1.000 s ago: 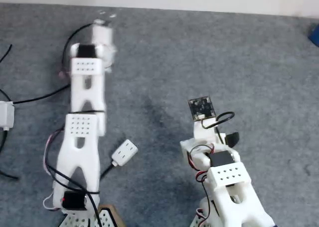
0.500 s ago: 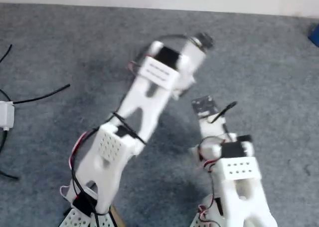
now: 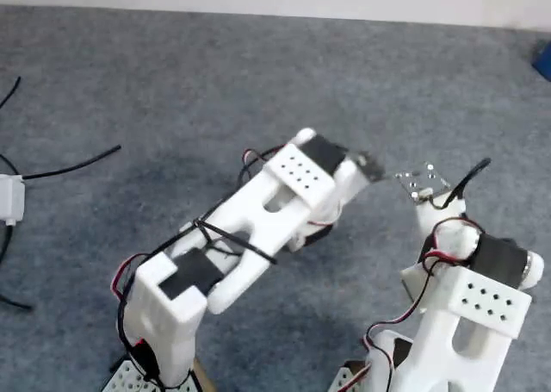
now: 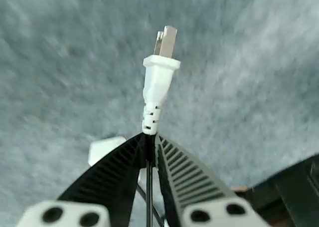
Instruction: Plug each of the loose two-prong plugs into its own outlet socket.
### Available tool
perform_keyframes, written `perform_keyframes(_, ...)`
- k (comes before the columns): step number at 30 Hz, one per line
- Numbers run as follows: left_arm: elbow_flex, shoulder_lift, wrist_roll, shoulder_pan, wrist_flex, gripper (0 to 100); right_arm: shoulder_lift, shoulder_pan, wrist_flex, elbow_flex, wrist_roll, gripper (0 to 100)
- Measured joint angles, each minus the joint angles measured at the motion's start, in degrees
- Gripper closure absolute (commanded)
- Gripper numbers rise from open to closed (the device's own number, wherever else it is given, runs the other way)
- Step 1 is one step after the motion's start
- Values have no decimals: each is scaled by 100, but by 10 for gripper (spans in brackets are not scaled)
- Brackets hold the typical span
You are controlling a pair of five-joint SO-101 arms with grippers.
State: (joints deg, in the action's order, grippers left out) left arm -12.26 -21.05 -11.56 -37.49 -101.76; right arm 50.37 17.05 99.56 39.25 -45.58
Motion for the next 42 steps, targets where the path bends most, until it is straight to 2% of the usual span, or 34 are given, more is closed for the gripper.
perform_keyframes(5, 536, 343, 0, -158, 97, 995, 0, -967, -343, 580, 1134, 452)
perform_keyframes(9, 563, 624, 9, -756, 123, 991, 0, -1433, -484, 624, 1574, 452)
perform_keyframes(12, 563, 668, 26, -1257, 158, 930, 9, -1371, -510, 677, 1618, 452)
perform_keyframes(15, 563, 677, -44, -1336, 255, 828, 35, -1002, -677, 686, 1538, 452)
perform_keyframes(18, 571, 677, -747, -1196, 273, 741, 35, -607, -765, 686, 1222, 452)
perform_keyframes(21, 571, 677, -1213, -923, 273, 717, 35, -413, -800, 686, 1064, 452)
perform_keyframes(25, 501, 677, -1319, -308, 273, 754, 35, -431, -809, 686, 1064, 452)
perform_keyframes(28, 185, 677, -1266, 501, 273, 761, 35, -580, -818, 721, 1196, 452)
perform_keyframes(30, -132, 677, -791, 1240, 273, 762, 35, -976, -818, 897, 1600, 452)
perform_keyframes(34, -668, 677, 440, 2892, 264, 763, 35, -2321, -1011, 976, 2778, 452)
perform_keyframes(36, -703, 677, 888, 3508, 193, 764, 35, -2884, -1169, 976, 3015, 454)
perform_keyframes(39, -396, 721, 1099, 4035, 176, 762, 35, -3719, -1240, 976, 2840, 505)
perform_keyframes(42, 264, 730, 949, 4352, 158, 763, -132, -4809, -941, 1011, 1837, 583)
